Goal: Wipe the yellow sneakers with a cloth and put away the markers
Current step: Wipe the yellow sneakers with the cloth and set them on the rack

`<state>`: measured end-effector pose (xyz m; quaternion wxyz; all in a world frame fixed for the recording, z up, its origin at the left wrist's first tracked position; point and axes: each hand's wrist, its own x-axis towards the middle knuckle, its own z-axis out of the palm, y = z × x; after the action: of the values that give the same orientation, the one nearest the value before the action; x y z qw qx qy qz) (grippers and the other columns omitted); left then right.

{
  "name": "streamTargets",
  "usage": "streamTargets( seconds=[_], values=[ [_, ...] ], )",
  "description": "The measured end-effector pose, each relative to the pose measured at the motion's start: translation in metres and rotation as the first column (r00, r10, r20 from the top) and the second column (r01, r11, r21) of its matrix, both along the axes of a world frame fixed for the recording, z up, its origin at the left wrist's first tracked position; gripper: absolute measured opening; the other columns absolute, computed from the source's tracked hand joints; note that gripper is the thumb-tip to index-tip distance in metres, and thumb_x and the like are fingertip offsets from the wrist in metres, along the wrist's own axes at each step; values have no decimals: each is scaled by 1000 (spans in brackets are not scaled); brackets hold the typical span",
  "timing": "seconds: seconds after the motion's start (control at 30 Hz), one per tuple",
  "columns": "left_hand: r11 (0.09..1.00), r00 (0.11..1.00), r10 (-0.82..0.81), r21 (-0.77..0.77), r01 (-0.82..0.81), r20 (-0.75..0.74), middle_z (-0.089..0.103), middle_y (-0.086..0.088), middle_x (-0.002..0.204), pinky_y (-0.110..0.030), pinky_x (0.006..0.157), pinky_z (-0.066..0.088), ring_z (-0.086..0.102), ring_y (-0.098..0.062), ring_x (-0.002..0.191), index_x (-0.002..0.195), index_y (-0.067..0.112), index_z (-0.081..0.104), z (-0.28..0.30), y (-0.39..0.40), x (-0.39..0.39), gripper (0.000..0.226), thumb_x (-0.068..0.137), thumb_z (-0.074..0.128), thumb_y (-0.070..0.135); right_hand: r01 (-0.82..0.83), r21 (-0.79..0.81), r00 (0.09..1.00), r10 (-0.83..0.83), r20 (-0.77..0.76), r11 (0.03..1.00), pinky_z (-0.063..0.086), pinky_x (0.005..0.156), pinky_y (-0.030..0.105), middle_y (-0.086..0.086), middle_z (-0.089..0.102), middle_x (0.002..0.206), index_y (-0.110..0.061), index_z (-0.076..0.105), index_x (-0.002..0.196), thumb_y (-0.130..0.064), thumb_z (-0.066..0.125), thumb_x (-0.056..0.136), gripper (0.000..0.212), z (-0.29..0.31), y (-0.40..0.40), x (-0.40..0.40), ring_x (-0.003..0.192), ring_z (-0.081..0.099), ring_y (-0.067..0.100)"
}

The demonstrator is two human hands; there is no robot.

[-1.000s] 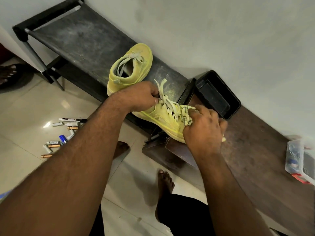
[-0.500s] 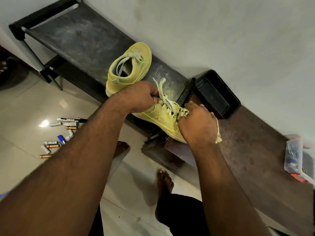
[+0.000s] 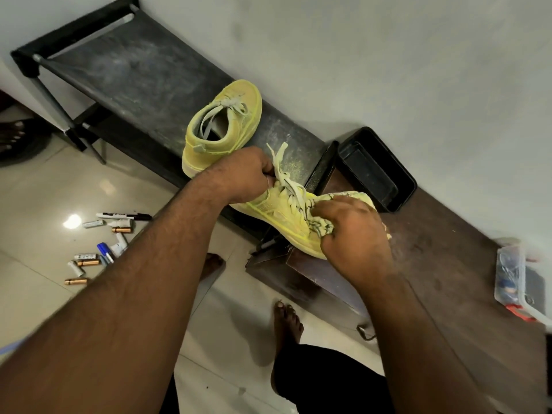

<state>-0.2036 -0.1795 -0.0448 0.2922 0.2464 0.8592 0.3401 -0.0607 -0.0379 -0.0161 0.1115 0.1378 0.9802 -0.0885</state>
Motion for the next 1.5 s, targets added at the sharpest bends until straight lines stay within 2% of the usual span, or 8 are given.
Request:
streamTargets(
  seconds=[0.23,0.5,0.67,0.87,0.97,1.17,1.4,1.5],
  values=[
    [1000,1000,4,14,-4,5,71,-6,99,-26,78,46,64,-23,95,106,10,73,0,0,-1,20,93,58,15,-135,231,985,106,134,964,32,107,49,-7,67,107,-35,69,107,-23,56,76,36,37,40,-1,112,54,16],
    [1000,1000,20,-4,-21,-19,71,-7,99,-32,83,51,64,-23,94,105,10,72,-3,1,0,20,93,59,18,-165,213,968,116,223,963,37,97,39,-6,64,117,-40,61,120,-22,55,83,42,20,21,-19,116,49,17],
    [998,998,57,-27,-58,-33,71,-7,89,-32,75,52,65,-24,86,98,12,74,-5,2,0,17,91,62,22,-178,371,947,57,316,912,45,78,34,-1,58,83,-25,66,105,-23,51,85,25,43,18,-10,84,52,20],
    [997,999,46,-55,-46,-15,71,-9,96,-42,87,54,64,-26,91,103,11,73,-5,3,-1,22,92,61,25,311,-164,949,-315,3,936,56,81,35,-6,72,102,-27,72,107,-7,50,80,40,54,20,6,90,66,15],
    [996,998,53,-66,-55,-30,70,-10,97,-42,87,53,64,-27,92,104,10,72,-5,4,0,21,92,60,23,464,-80,872,-471,-133,882,51,85,33,-2,68,116,-30,64,121,-7,52,79,50,34,16,23,100,63,21],
    [993,996,64,-98,-69,-56,70,-9,94,-42,84,55,64,-27,88,101,12,72,-7,5,-1,20,90,62,25,583,-67,809,-587,-42,809,38,104,34,-4,20,158,-20,16,152,-9,52,86,76,-8,-42,49,128,39,24],
    [993,998,42,-104,-47,-46,70,-10,93,-41,83,55,64,-28,88,100,10,73,-5,4,-1,21,91,61,26,696,-427,543,-812,-213,577,37,105,28,-18,5,155,-30,6,150,2,52,83,87,-43,-113,40,130,33,15],
    [997,999,33,-75,-36,-32,70,-13,93,-40,81,54,64,-28,89,100,7,73,-3,2,-1,21,91,61,23,564,-621,629,-771,-104,544,27,112,24,-12,16,157,-41,6,147,-8,46,80,85,-57,-152,20,133,33,11]
  ],
)
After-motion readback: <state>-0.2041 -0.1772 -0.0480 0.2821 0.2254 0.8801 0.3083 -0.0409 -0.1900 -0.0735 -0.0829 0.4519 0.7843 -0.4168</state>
